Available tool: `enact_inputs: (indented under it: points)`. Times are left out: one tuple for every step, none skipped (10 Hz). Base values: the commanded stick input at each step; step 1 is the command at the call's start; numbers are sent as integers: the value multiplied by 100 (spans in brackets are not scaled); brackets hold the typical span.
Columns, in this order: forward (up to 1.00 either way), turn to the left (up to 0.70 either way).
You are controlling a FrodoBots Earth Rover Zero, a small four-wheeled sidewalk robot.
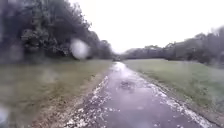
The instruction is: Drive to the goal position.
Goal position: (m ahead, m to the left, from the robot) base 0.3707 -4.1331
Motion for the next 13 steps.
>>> enact_inputs:
  points:
    - [70,0]
    - [70,0]
    - [70,0]
    - [70,0]
    - [70,0]
    - [70,0]
    - [70,0]
    - [70,0]
    - [70,0]
    - [70,0]
    - [70,-4]
    - [70,-20]
    - [70,-17]
